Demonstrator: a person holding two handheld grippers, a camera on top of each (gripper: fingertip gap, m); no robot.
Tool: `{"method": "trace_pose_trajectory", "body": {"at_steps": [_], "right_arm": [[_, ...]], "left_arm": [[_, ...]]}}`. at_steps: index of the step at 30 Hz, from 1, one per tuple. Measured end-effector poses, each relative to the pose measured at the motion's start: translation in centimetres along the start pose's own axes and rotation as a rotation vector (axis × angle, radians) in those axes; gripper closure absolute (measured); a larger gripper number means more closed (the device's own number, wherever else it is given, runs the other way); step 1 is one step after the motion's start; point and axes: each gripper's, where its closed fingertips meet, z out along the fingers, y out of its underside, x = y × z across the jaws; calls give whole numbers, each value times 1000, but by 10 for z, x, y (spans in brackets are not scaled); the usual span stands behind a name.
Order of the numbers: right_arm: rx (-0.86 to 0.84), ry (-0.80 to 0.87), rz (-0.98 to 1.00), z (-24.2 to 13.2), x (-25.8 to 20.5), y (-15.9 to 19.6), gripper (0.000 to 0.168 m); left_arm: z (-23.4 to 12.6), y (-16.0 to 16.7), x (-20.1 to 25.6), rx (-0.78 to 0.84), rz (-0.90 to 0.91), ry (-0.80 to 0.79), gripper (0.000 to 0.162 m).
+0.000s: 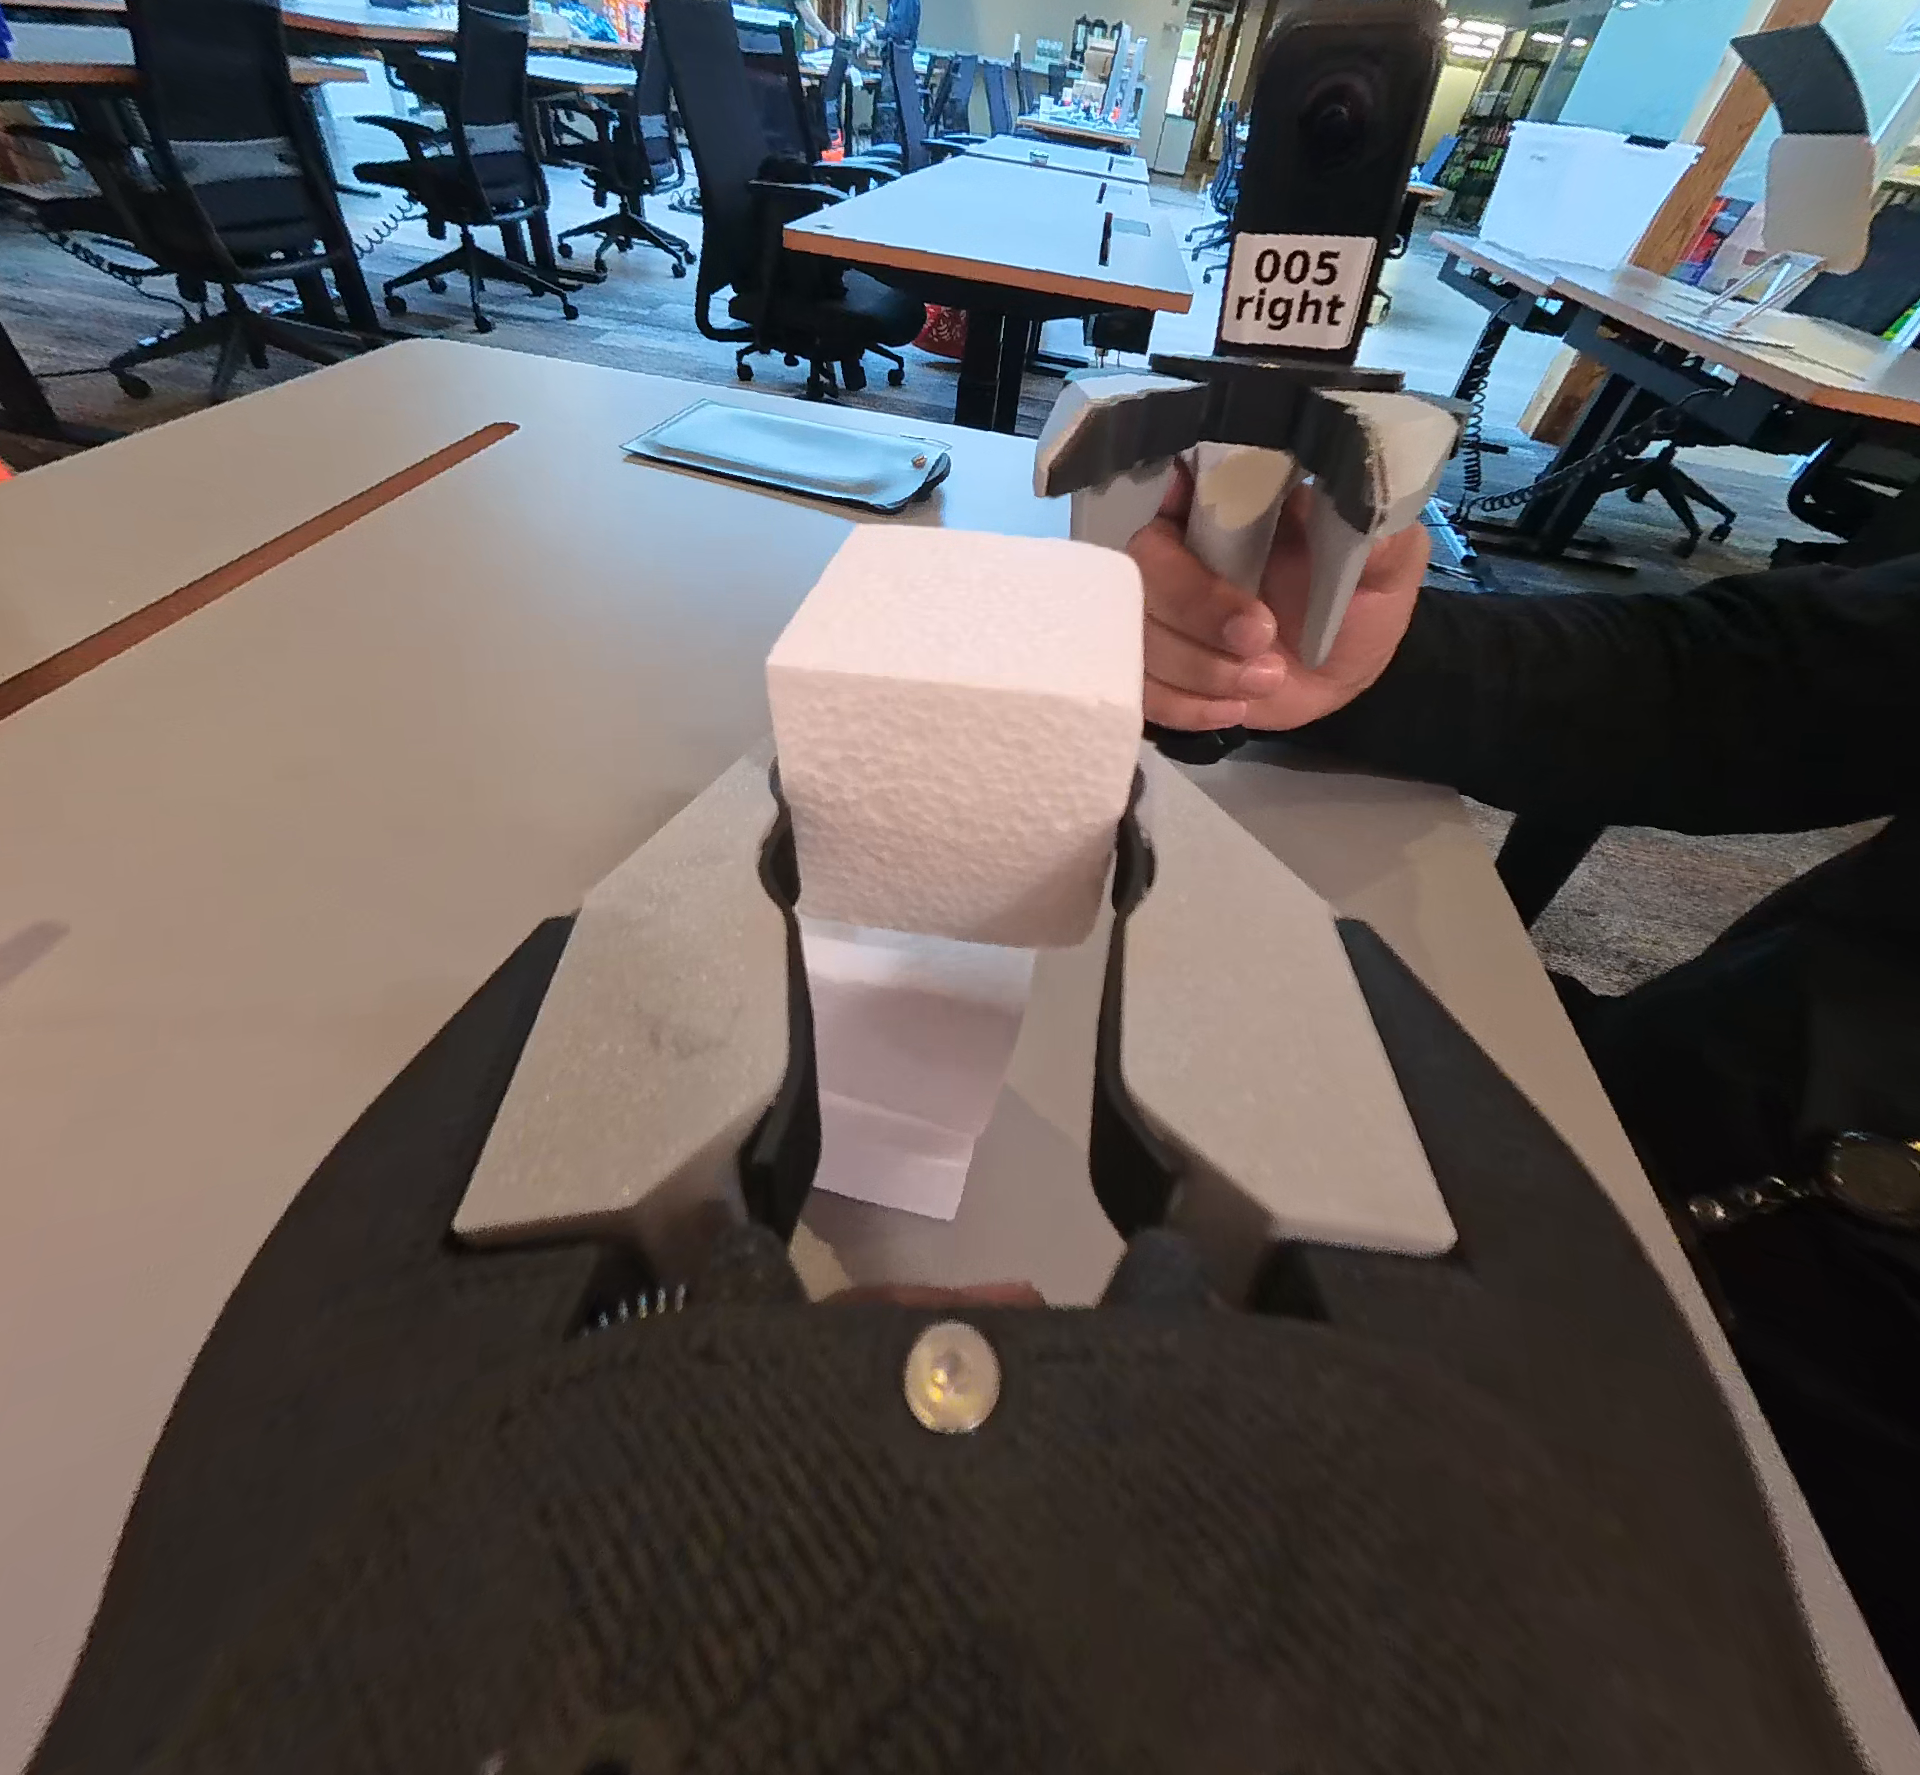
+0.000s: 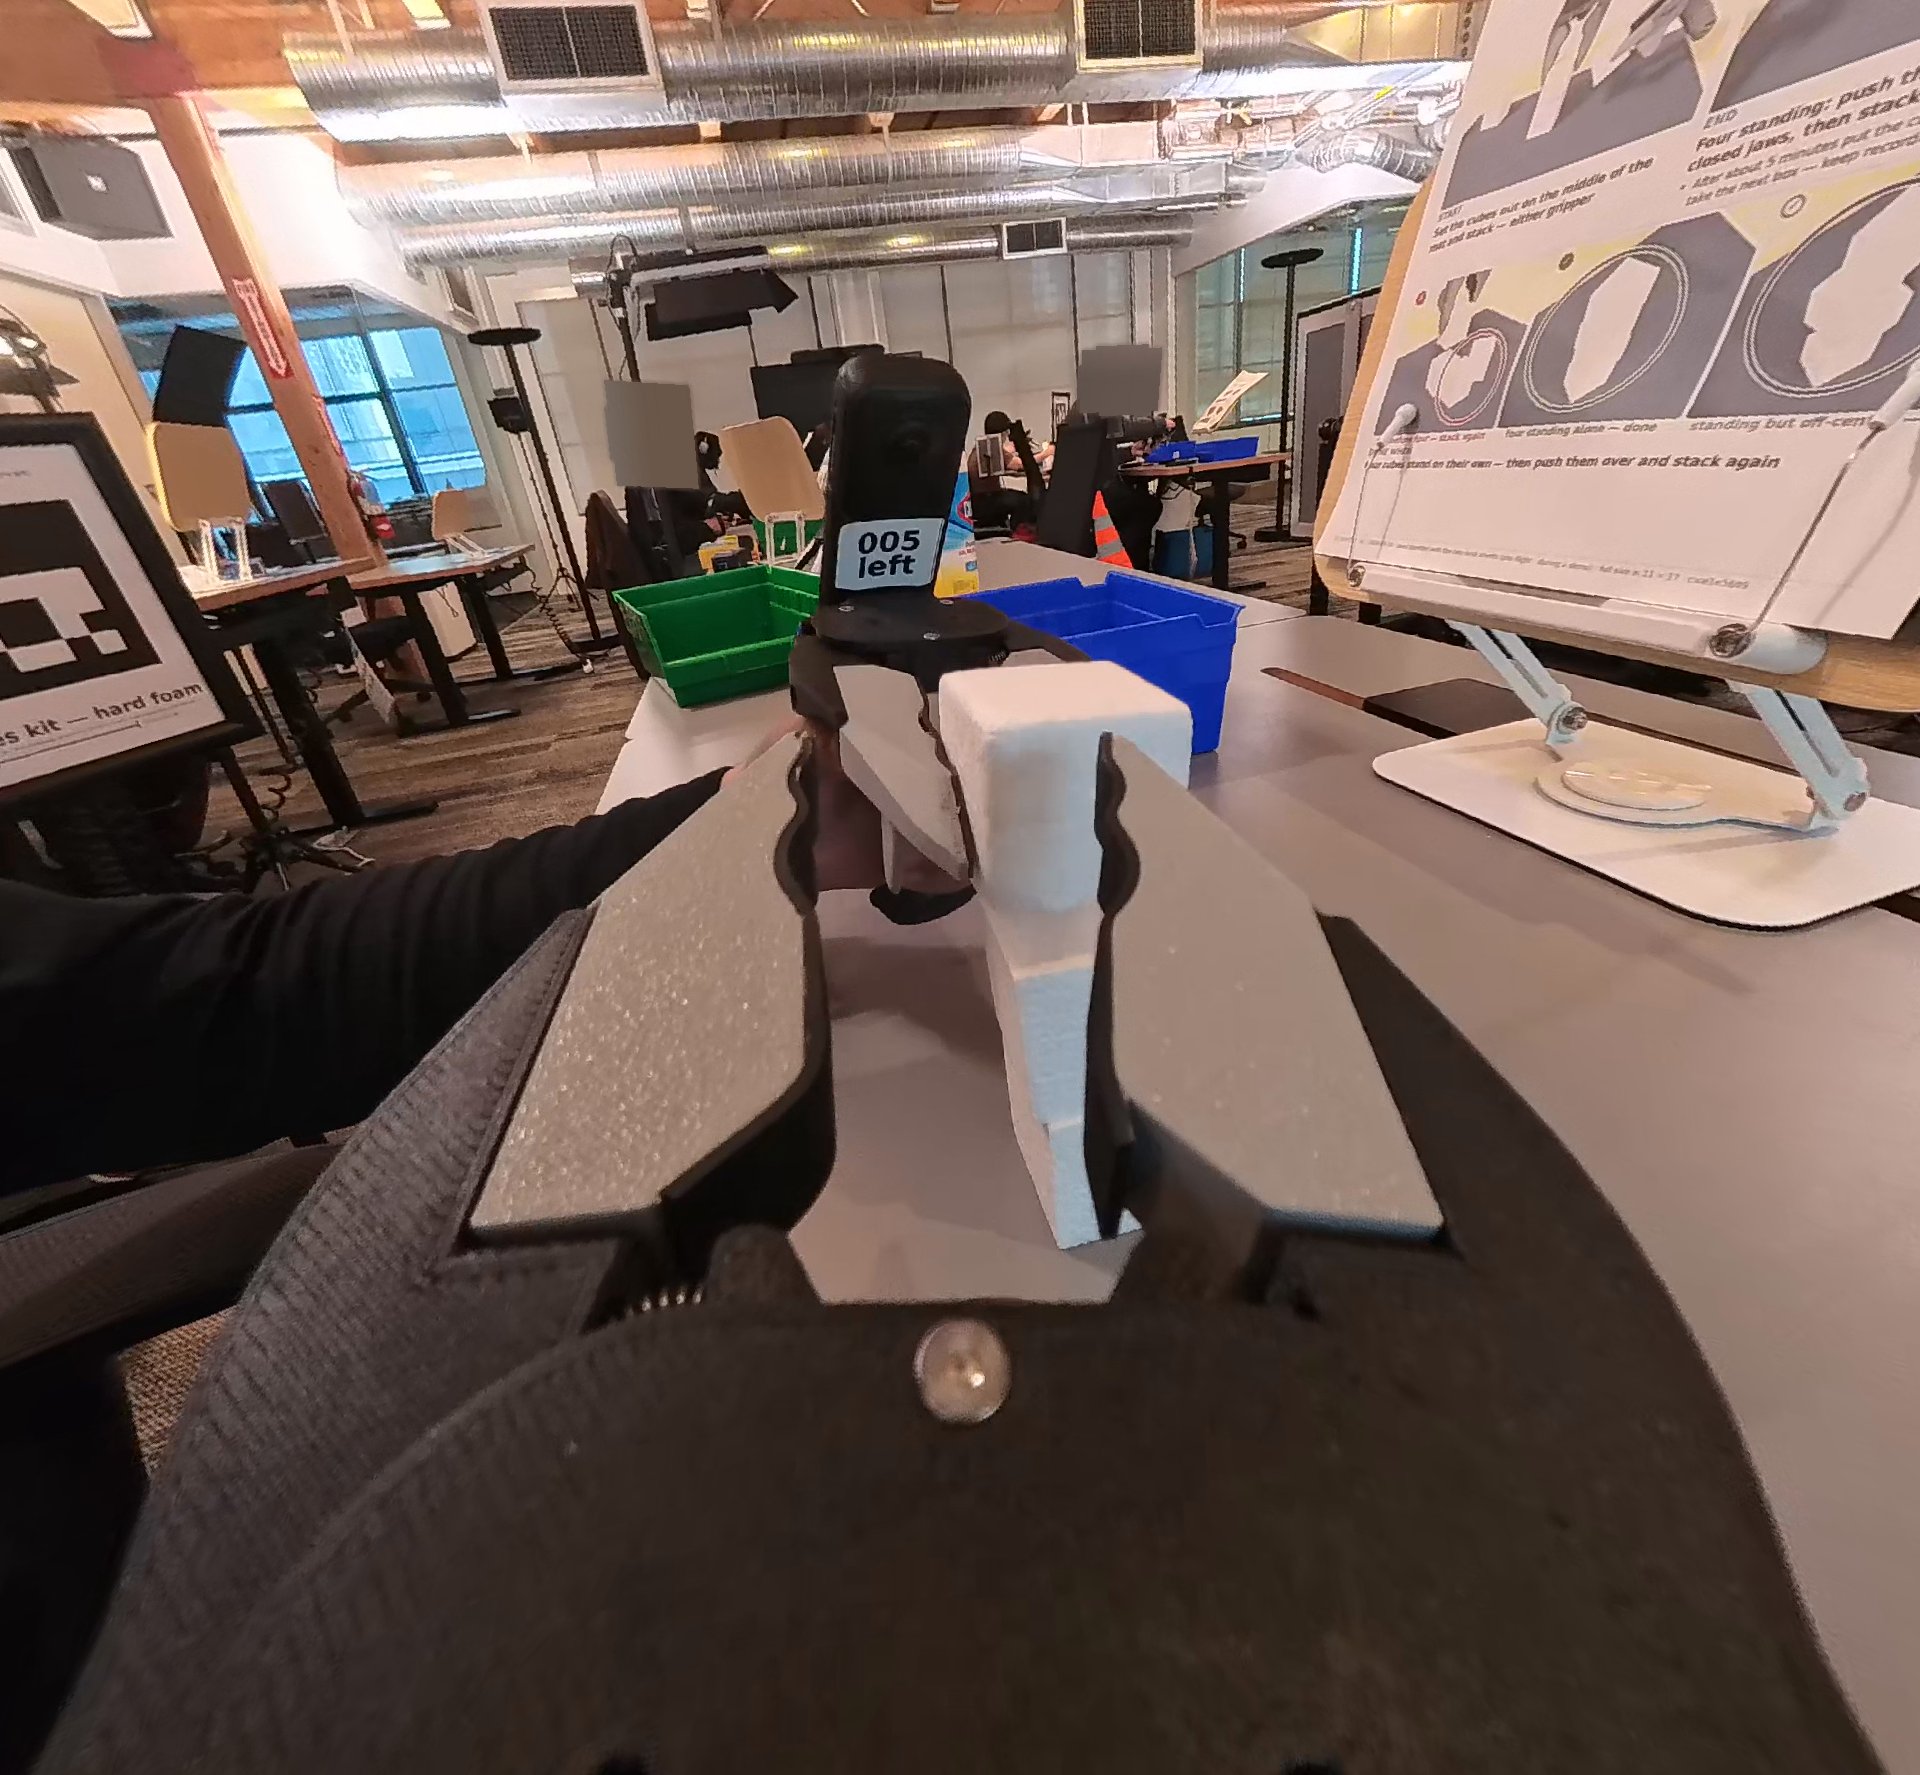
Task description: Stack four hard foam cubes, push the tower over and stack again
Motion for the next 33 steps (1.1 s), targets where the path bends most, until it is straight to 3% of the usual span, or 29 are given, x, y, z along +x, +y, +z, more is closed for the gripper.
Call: {"method": "trace_pose_trajectory", "body": {"at_steps": [33], "right_arm": [[-52,-7,22,5,0,11,116]], "left_arm": [[5,10,-3,9,13,47,103]]}}
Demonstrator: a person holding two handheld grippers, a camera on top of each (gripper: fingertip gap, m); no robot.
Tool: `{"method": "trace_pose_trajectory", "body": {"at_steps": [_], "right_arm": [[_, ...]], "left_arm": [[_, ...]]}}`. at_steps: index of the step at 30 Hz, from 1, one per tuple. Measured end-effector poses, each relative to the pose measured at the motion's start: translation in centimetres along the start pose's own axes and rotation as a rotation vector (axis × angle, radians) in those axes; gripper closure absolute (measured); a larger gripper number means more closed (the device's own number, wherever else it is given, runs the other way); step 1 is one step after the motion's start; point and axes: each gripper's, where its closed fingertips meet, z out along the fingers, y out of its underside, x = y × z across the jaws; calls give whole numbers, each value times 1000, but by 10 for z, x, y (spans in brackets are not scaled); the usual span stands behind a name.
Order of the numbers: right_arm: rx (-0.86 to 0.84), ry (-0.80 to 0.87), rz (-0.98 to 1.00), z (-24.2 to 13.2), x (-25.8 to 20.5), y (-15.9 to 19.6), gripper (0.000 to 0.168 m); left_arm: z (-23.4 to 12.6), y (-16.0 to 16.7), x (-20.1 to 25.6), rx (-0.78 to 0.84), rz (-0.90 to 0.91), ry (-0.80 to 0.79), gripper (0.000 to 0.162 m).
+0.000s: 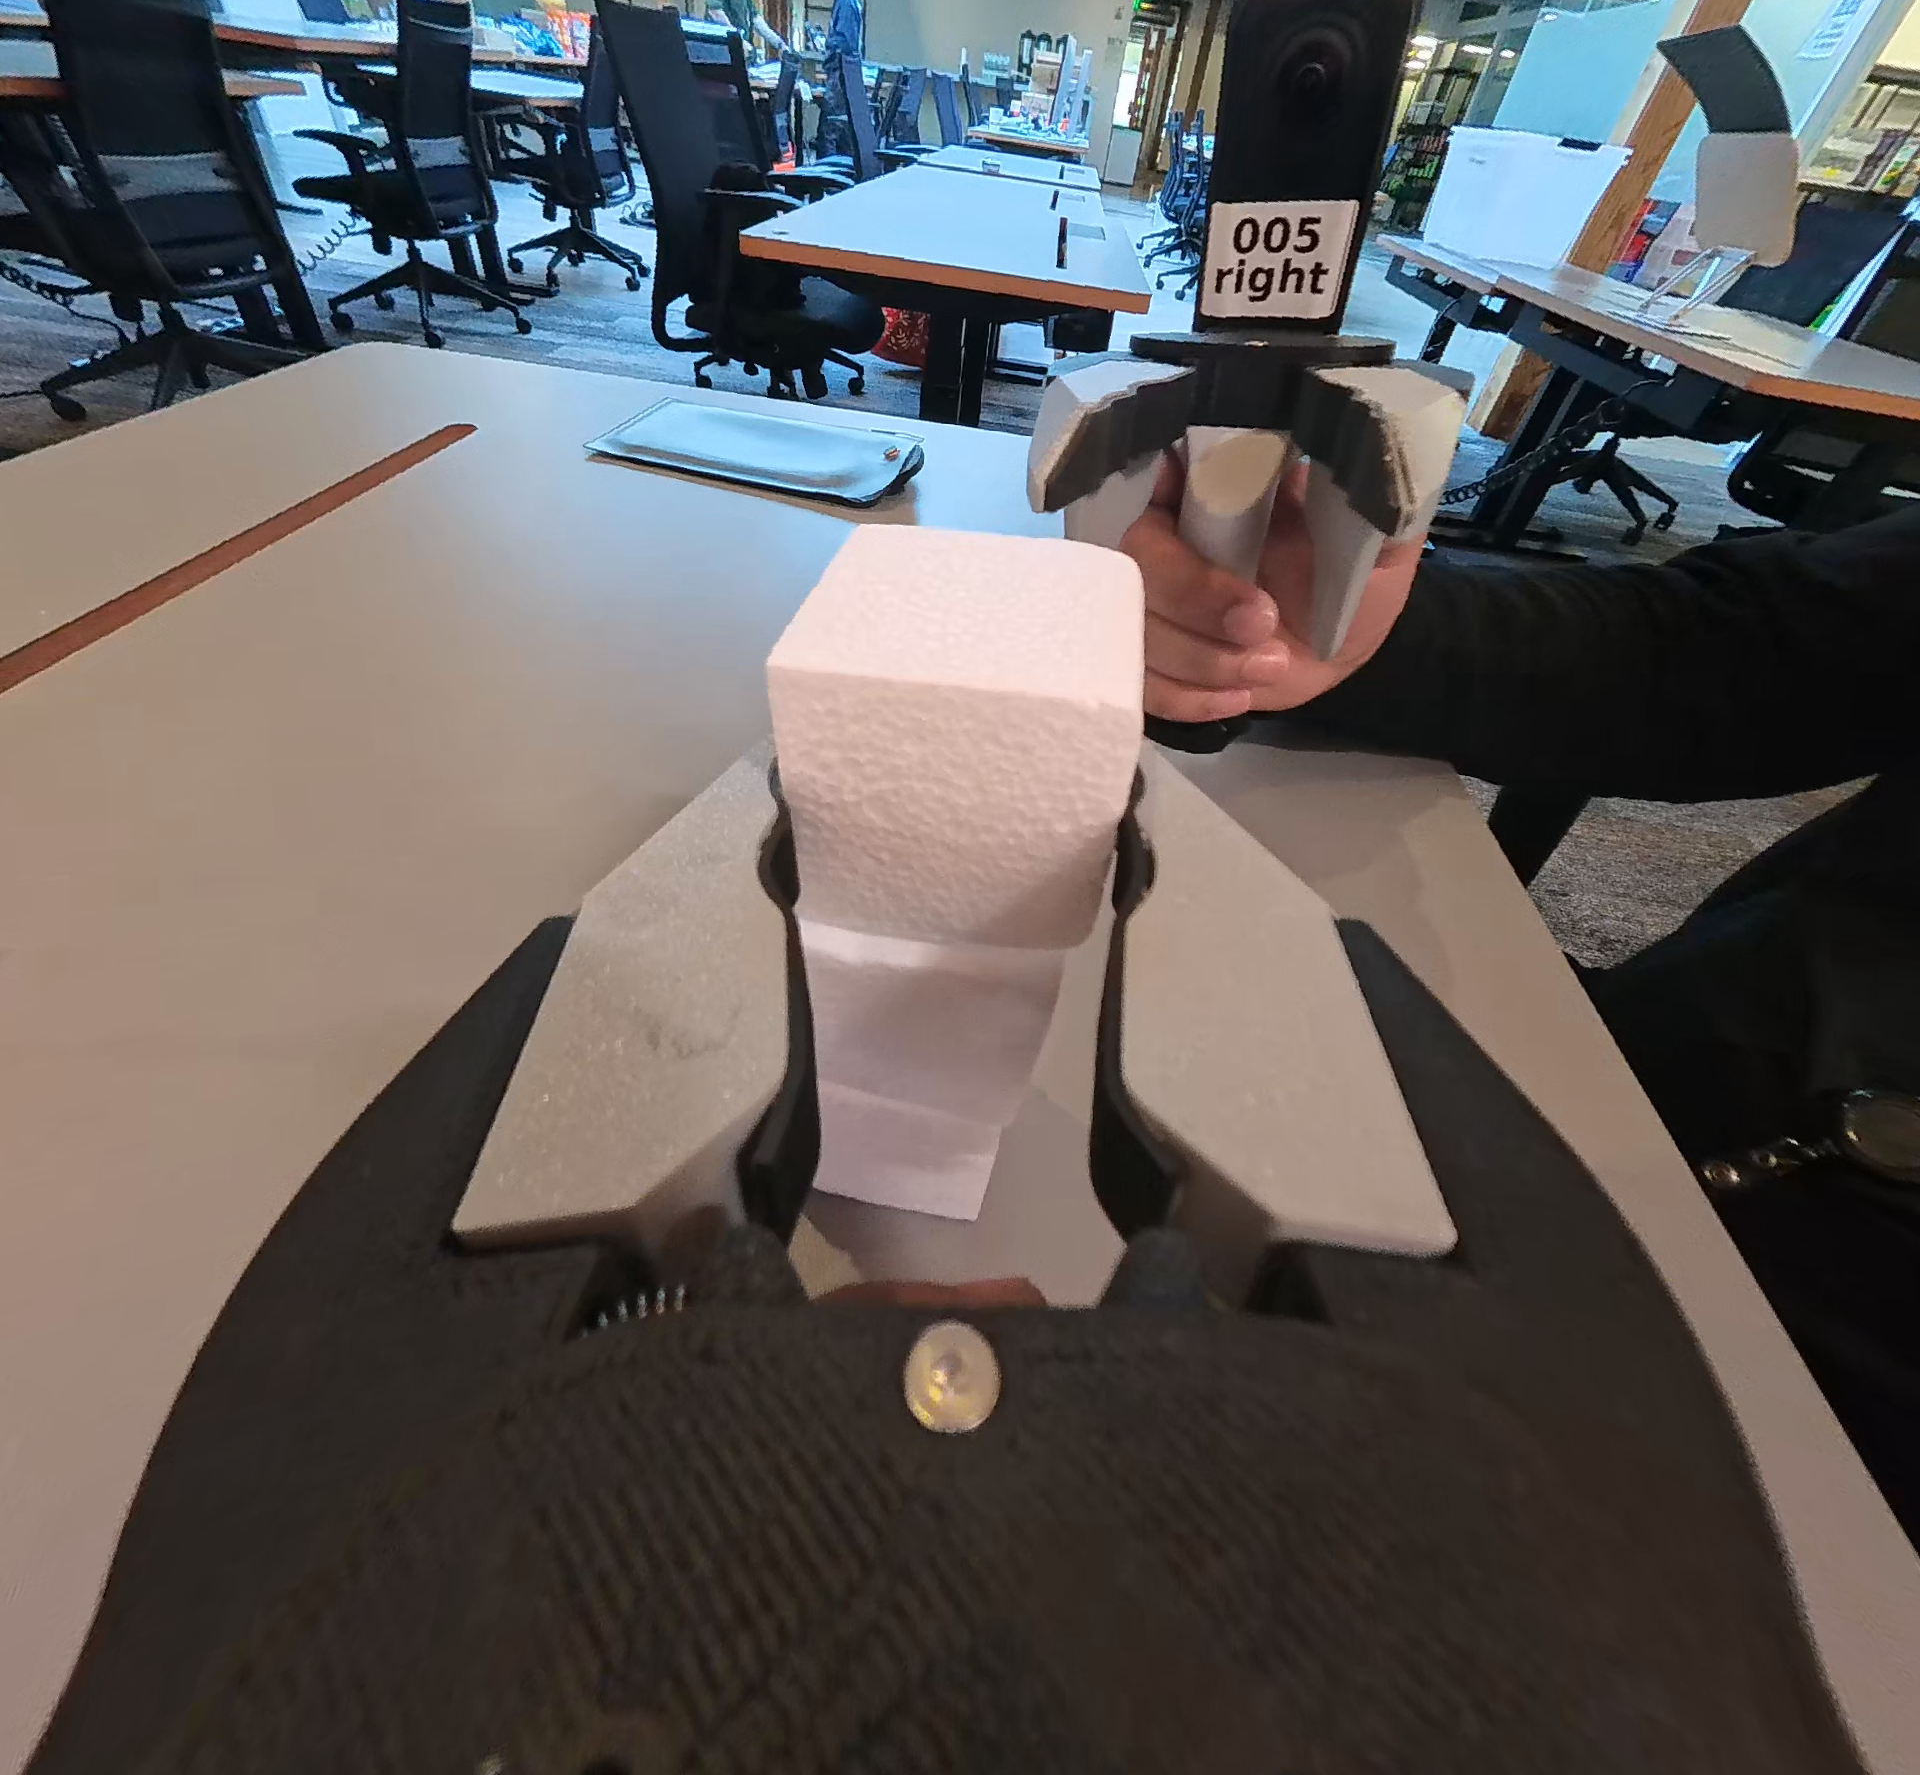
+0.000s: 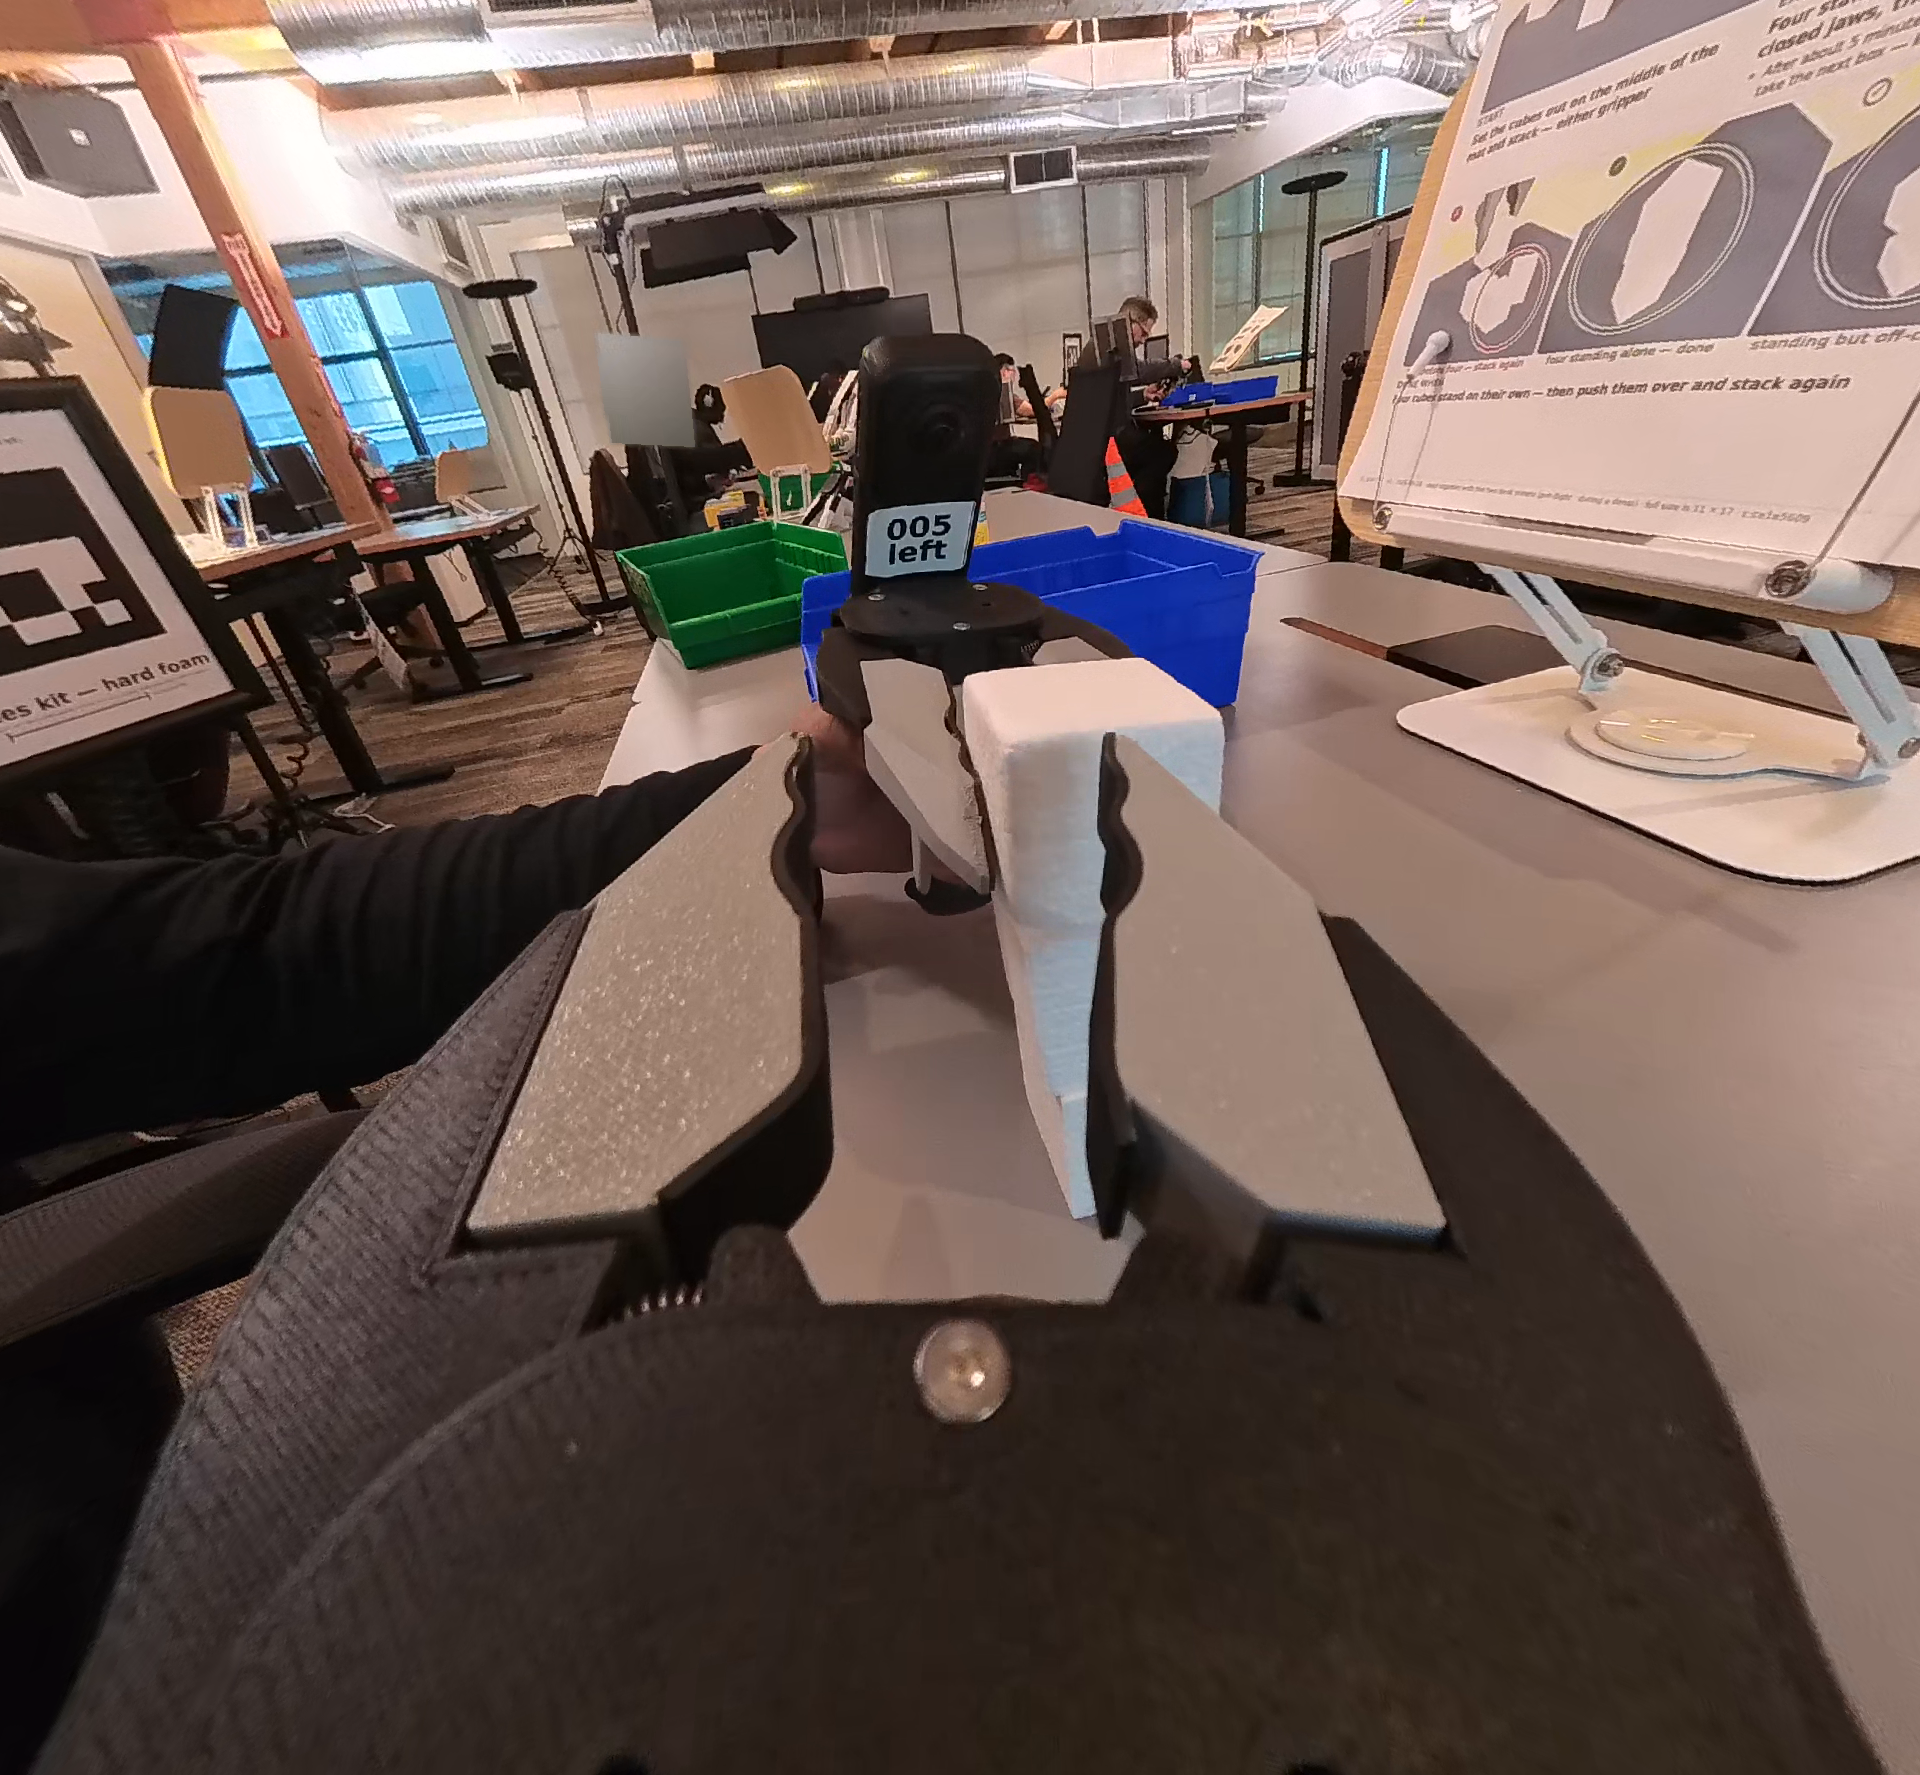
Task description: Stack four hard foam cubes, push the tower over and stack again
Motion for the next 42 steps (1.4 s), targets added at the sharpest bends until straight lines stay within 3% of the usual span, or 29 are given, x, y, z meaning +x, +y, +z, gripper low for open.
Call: {"method": "trace_pose_trajectory", "body": {"at_steps": [21,25,29,35,42], "right_arm": [[7,-3,-1,-1,-1,-2,116],[8,-5,-1,-1,-2,-2,116],[9,-5,-2,-1,-2,-3,116],[14,-4,-2,-2,-2,-4,116],[30,4,-6,-5,-1,-8,116]], "left_arm": [[-1,3,2,-5,0,1,102],[2,9,0,-29,-5,-14,73],[4,12,-1,-42,-2,-20,64],[1,10,-2,-36,2,-26,63],[-22,-18,2,96,22,-31,63]]}}
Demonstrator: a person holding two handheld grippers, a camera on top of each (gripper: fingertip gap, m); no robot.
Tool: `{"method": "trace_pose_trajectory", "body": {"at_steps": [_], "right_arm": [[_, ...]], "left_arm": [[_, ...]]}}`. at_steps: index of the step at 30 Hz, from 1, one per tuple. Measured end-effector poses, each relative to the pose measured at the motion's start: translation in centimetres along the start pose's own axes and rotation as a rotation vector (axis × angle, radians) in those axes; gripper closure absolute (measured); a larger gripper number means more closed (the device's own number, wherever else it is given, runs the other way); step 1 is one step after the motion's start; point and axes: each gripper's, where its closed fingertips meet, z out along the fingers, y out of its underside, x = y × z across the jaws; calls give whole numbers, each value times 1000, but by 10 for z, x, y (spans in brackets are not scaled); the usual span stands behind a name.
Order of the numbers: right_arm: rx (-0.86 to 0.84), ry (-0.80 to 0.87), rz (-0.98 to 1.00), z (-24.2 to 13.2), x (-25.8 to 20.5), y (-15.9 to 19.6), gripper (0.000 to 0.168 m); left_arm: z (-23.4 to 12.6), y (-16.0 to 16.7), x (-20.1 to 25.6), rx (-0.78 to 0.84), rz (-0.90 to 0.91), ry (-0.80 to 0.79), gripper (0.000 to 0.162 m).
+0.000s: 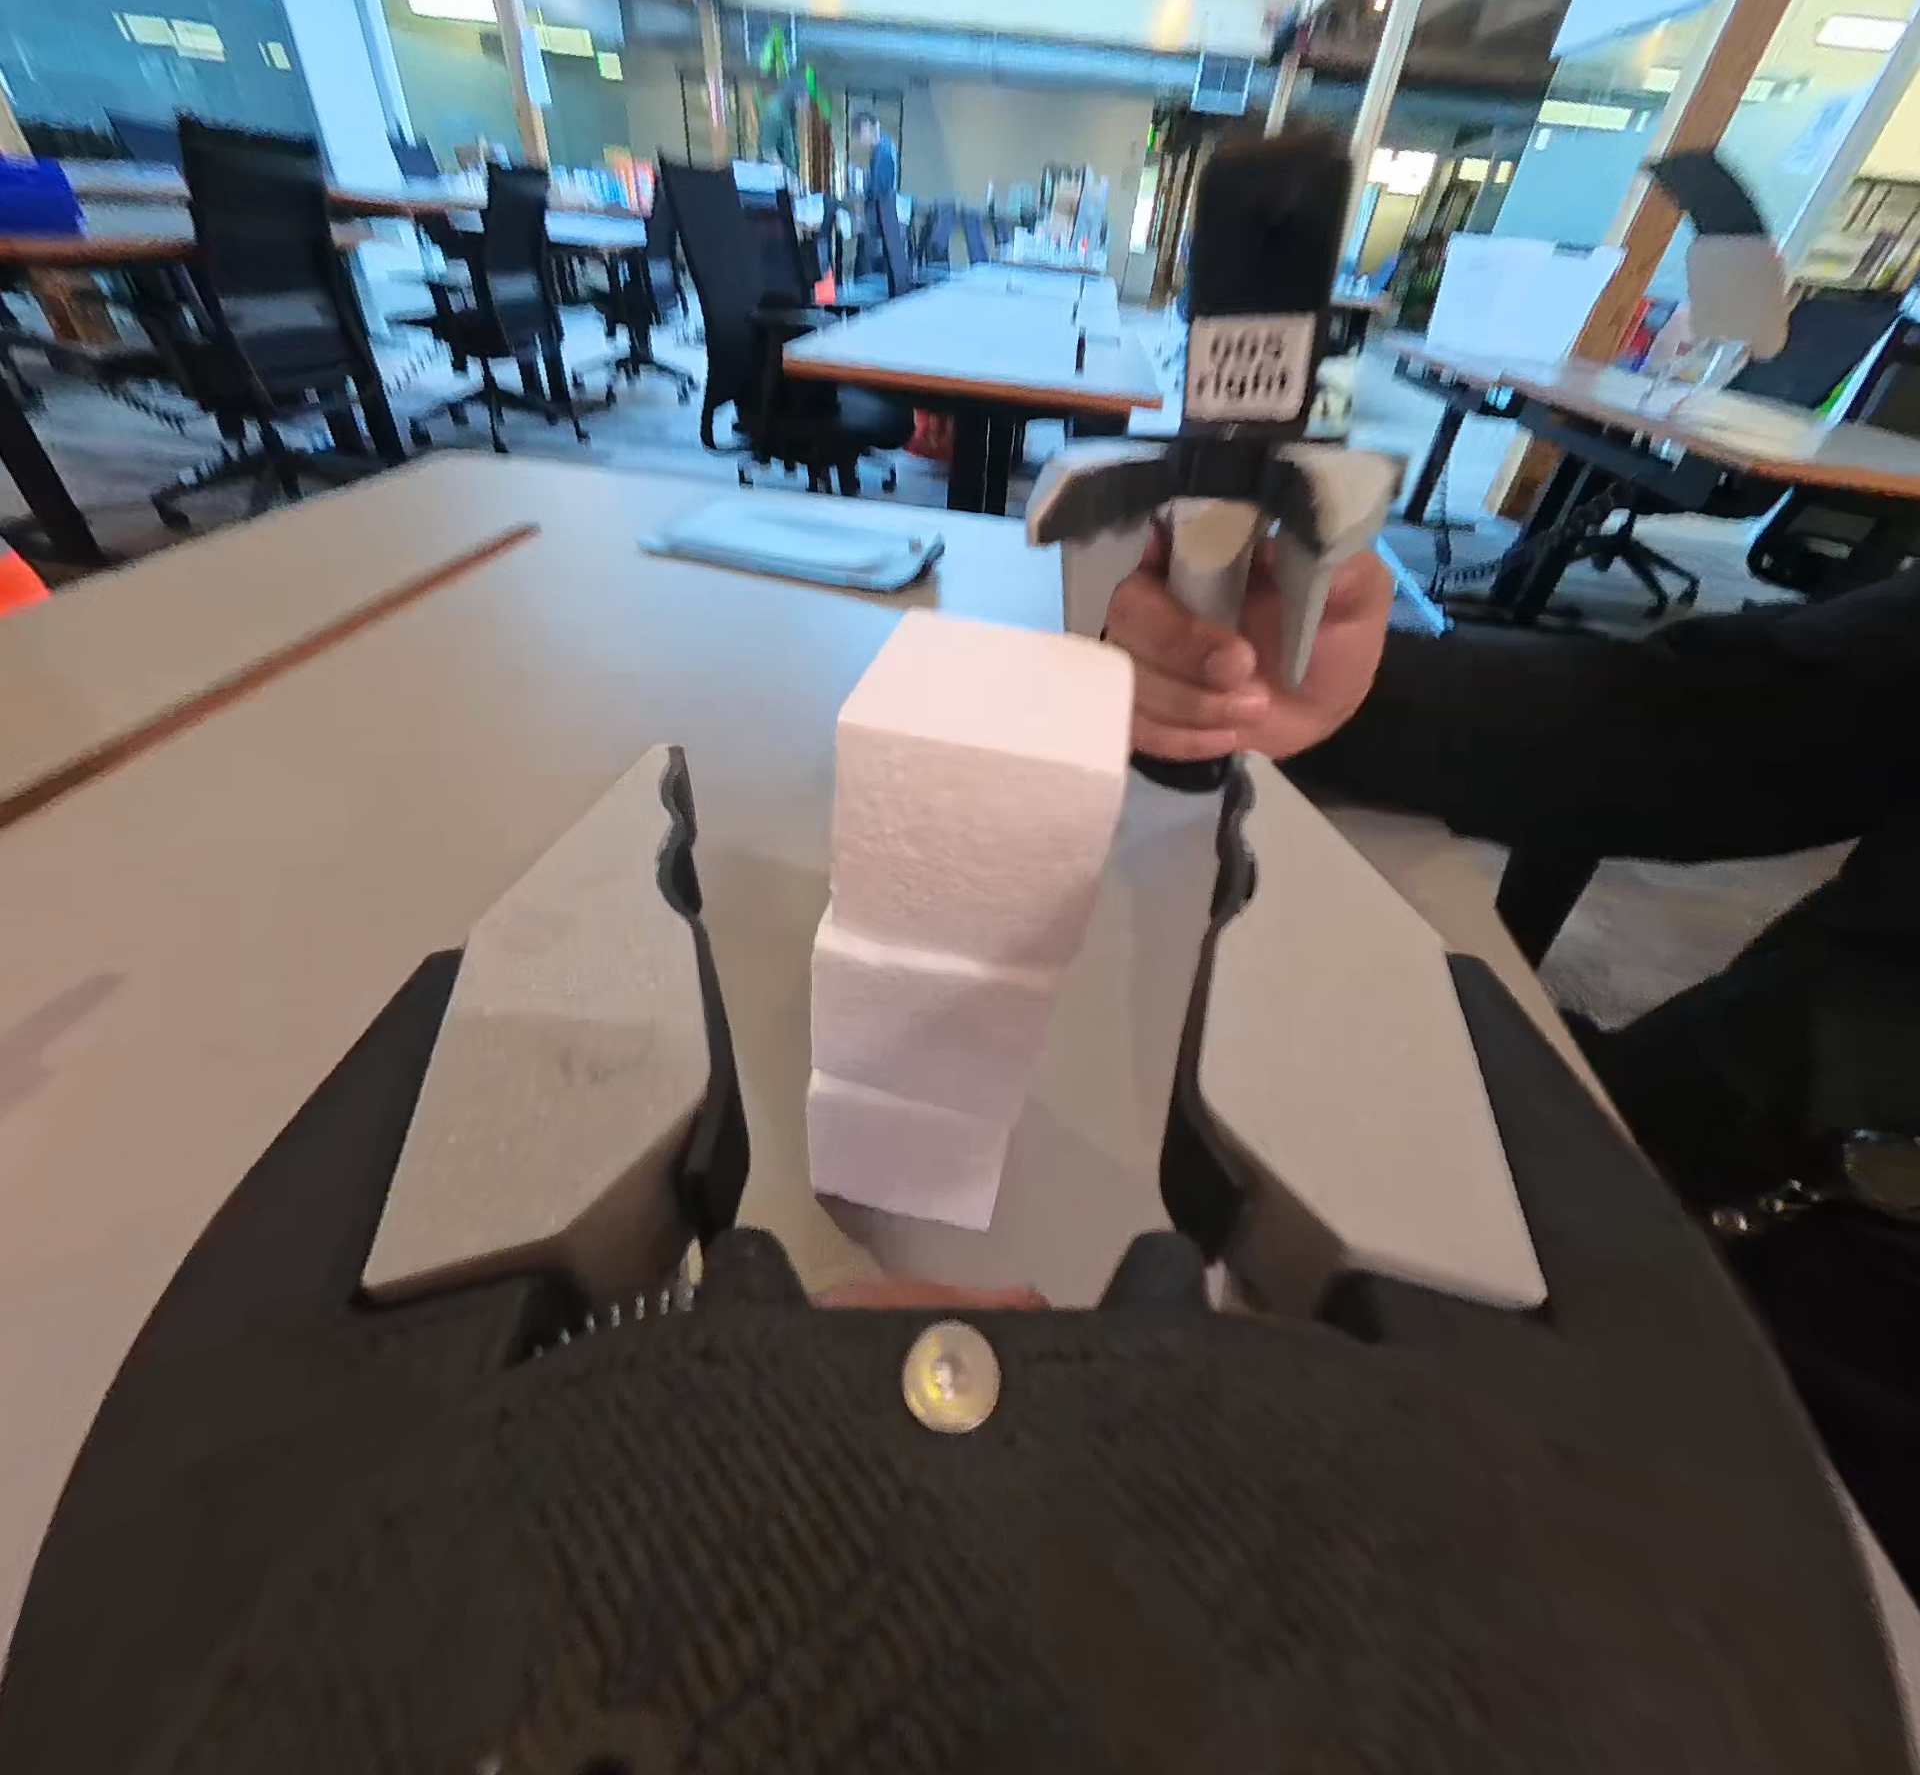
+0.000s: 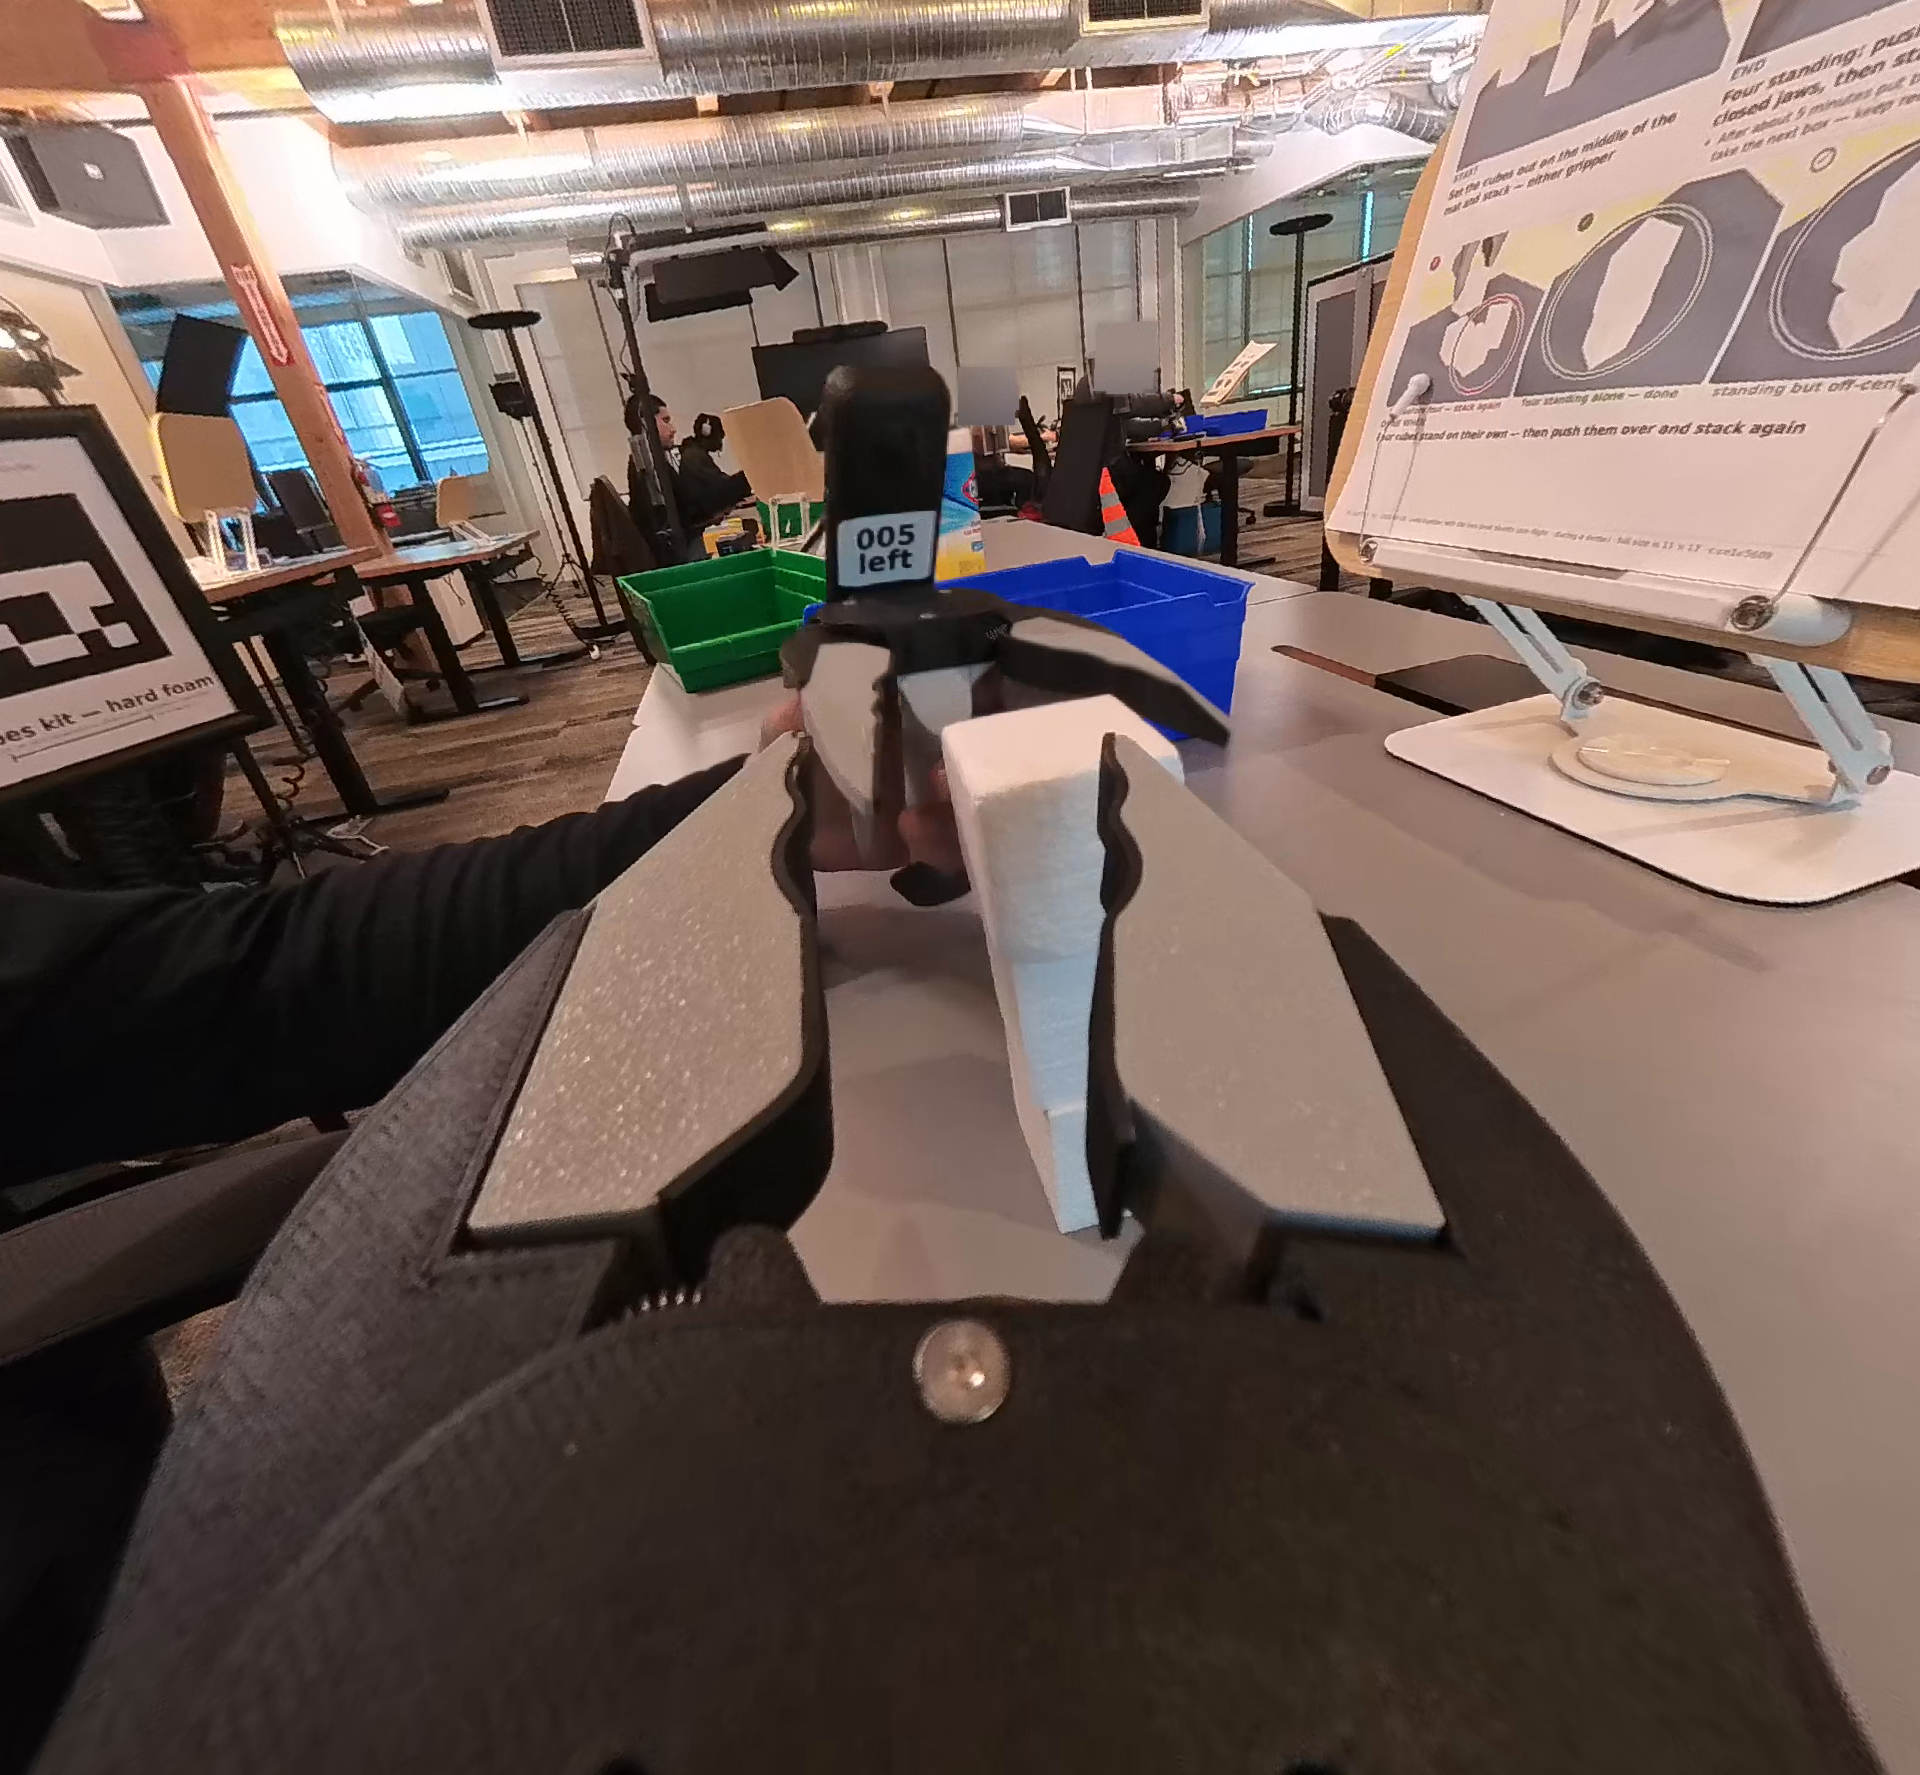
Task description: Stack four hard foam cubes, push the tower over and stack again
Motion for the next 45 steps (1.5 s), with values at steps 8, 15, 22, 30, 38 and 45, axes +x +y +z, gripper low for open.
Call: {"method": "trace_pose_trajectory", "body": {"at_steps": [8,15,22,30,38,45], "right_arm": [[7,21,-11,-3,4,-2,118],[3,23,-13,-3,4,-1,119],[-23,19,-20,-1,2,7,121],[-86,-17,-12,9,-7,24,120],[-119,-21,-31,14,-10,33,120],[-101,-6,-12,11,-3,30,120]], "left_arm": [[-19,-25,1,124,8,-1,68],[-23,-36,4,150,34,-33,69],[-79,-88,-36,320,7,-492,77],[-323,-136,-69,468,106,-1481,92],[-397,-3,-190,-33,-289,-1580,87],[-402,90,-236,-360,-459,-1560,85]]}}
